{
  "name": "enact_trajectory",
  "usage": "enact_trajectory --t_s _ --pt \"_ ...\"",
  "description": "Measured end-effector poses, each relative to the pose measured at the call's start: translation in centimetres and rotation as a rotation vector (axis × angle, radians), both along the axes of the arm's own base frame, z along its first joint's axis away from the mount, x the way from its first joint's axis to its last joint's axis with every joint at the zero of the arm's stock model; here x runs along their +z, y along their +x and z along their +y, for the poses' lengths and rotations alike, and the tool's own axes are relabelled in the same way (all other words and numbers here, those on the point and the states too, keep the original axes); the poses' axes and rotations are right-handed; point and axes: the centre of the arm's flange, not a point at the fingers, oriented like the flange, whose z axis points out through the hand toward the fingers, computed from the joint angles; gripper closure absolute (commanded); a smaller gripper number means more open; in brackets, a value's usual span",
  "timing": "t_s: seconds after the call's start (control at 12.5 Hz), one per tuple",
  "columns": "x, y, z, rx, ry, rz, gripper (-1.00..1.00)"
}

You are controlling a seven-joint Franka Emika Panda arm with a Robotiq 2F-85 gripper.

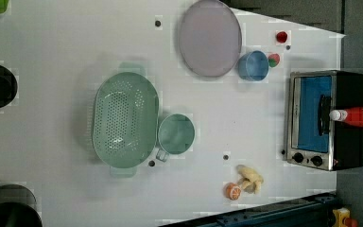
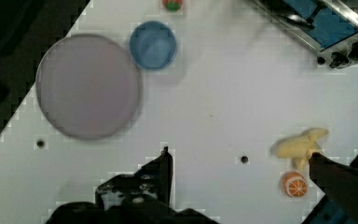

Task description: Pick Ketchup from oven and place it on table.

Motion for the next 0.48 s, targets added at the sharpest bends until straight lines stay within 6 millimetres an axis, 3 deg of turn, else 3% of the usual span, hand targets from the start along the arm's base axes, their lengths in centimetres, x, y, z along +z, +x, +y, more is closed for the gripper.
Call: enact_trajectory --t_s 0.24,0.48 --pt "-3.3 1.1 -8.5 -0.158 0.027 -0.006 -1.0" --pt "-7.9 3.0 -17.4 -0.319 0.004 -0.043 -1.0"
